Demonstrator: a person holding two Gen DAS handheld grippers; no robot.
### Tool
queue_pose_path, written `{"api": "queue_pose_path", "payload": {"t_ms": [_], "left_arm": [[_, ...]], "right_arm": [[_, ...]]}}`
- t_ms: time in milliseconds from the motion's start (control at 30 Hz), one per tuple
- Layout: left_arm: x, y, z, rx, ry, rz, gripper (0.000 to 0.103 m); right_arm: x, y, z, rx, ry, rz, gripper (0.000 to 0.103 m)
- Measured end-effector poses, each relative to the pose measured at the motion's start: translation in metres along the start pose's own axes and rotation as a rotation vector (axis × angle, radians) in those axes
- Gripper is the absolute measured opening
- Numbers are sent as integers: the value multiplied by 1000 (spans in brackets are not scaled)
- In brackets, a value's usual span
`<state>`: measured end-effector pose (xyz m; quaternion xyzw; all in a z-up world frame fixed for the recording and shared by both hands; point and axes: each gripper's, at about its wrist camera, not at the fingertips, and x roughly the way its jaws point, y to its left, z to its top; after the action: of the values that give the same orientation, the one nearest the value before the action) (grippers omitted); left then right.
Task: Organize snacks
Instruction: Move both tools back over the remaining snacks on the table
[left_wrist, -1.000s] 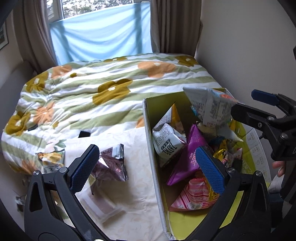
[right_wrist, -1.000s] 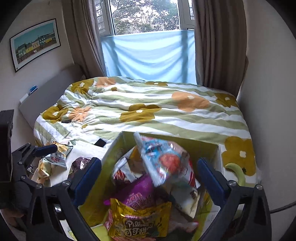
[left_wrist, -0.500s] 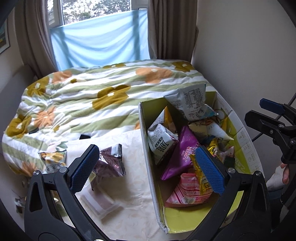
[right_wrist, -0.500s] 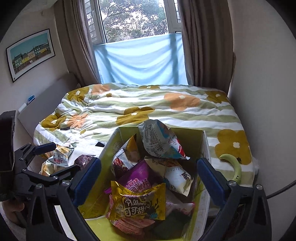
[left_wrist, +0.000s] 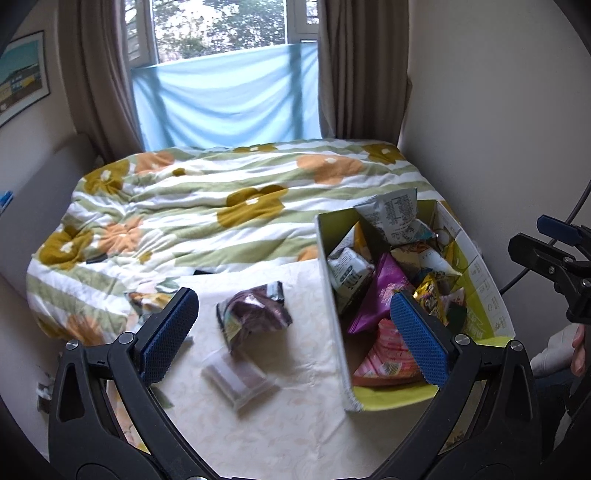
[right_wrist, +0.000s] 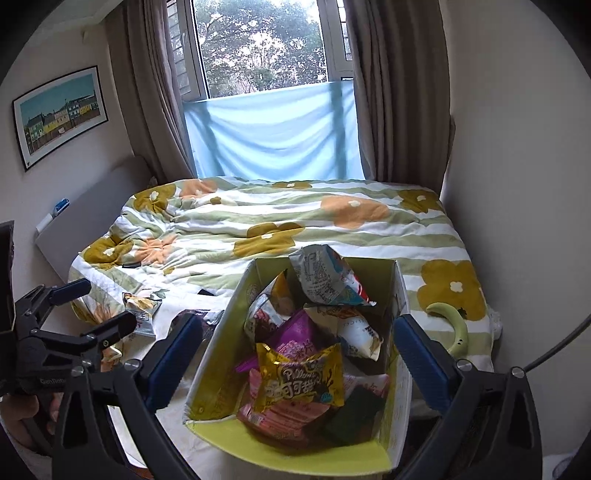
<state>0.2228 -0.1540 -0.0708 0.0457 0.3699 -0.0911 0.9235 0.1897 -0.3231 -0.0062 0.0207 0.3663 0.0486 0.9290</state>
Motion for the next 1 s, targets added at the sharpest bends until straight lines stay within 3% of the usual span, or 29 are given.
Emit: {"api": "queue_pose_path", "payload": {"t_ms": [233, 500, 867, 1000], "left_arm": [[-23, 63, -38, -25, 1, 34, 103], [-30, 151, -63, -41, 41, 57, 103], [4, 266, -108, -189, 149, 53, 103], [33, 299, -127, -239, 205, 5, 103]], "right_arm": [[-8, 48, -25, 7, 2, -64, 103], [13, 117, -43, 39, 48, -56, 103], [74, 201, -70, 18, 107, 34, 103], [109, 224, -84, 14, 143, 48, 103]]}}
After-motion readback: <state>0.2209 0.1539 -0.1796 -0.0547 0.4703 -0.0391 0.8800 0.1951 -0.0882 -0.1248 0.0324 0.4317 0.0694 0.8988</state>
